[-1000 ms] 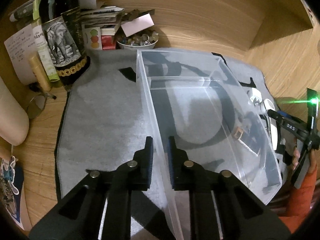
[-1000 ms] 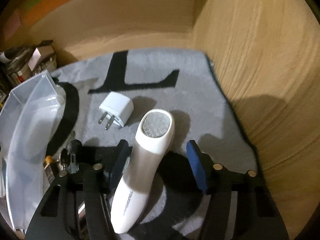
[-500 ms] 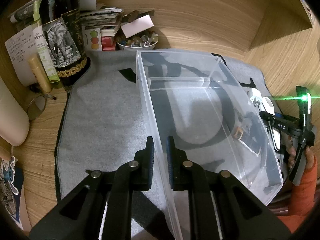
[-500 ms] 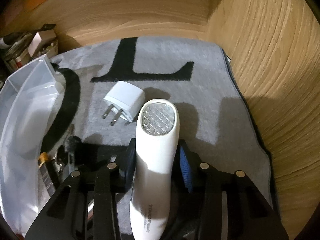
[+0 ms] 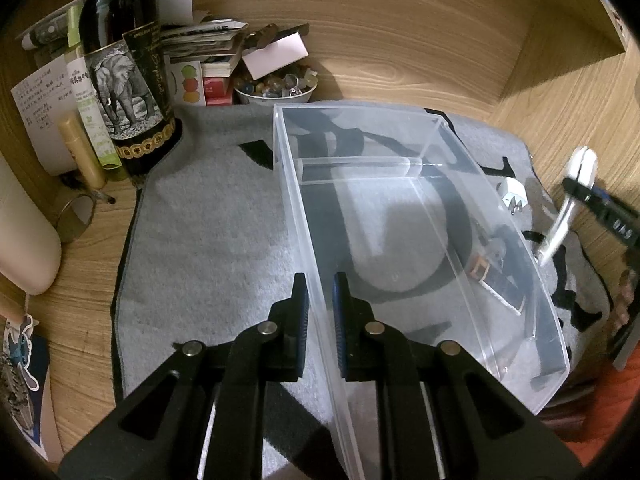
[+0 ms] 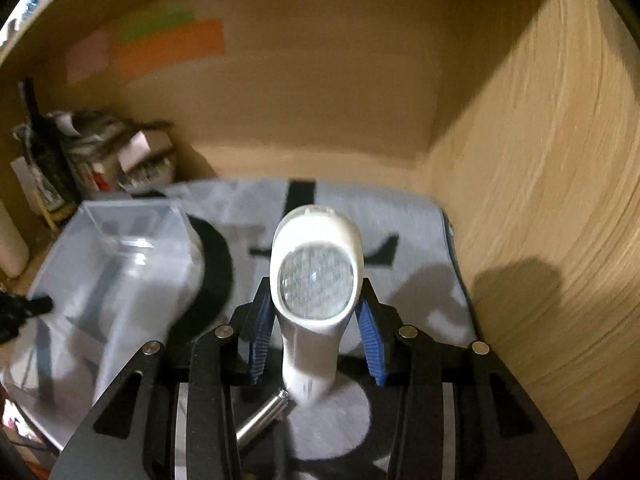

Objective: Organize rigid objects
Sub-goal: 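Lift the white device with the right tool, lower it into the box, release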

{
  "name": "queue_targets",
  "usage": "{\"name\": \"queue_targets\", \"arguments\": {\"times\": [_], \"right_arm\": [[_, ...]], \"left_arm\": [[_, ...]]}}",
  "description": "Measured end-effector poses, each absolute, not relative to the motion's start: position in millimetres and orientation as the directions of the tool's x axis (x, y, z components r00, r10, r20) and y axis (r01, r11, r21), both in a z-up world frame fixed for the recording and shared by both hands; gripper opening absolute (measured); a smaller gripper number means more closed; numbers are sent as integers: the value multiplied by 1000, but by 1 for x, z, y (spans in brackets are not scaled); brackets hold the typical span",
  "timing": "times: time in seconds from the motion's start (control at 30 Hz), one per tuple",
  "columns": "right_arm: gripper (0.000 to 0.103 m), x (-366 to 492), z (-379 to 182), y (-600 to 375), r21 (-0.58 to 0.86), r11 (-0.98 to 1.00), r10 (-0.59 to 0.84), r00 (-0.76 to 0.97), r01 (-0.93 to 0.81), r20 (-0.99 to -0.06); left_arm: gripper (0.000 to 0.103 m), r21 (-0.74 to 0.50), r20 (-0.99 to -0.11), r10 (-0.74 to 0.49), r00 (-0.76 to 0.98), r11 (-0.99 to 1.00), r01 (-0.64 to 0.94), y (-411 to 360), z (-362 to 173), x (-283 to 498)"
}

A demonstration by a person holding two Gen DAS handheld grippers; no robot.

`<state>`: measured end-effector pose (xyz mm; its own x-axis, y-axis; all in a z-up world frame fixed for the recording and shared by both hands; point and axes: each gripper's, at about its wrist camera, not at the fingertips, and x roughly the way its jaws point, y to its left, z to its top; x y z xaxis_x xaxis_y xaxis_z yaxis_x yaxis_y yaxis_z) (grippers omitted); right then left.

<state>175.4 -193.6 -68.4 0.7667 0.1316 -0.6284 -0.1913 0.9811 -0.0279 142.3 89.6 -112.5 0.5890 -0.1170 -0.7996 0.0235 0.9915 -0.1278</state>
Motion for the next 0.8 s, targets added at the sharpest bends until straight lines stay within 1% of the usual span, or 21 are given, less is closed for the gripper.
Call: {"name": "queue_targets", "arguments": {"times": [0.27,0.57,0.7,0.8], "right_arm": [[36,162,-27,-157,-39,957,221,813,-287,-539],[36,153,-11,-118,-19,911,354,804,-412,-478],[36,153,-11,-101,-10,883,407,774,-470,-485],[36,154,-17,-88,-8,860,434,741,-510,-513]], "left_arm": [[13,-143,-792,-132,596,989,29,93,-113,142],[13,-144,-786,-134,603,989,32,91,-114,141],[13,-148,-783,-136,607,989,31,92,-114,141],[13,-149,-781,-137,609,988,32,92,-114,141]]}}
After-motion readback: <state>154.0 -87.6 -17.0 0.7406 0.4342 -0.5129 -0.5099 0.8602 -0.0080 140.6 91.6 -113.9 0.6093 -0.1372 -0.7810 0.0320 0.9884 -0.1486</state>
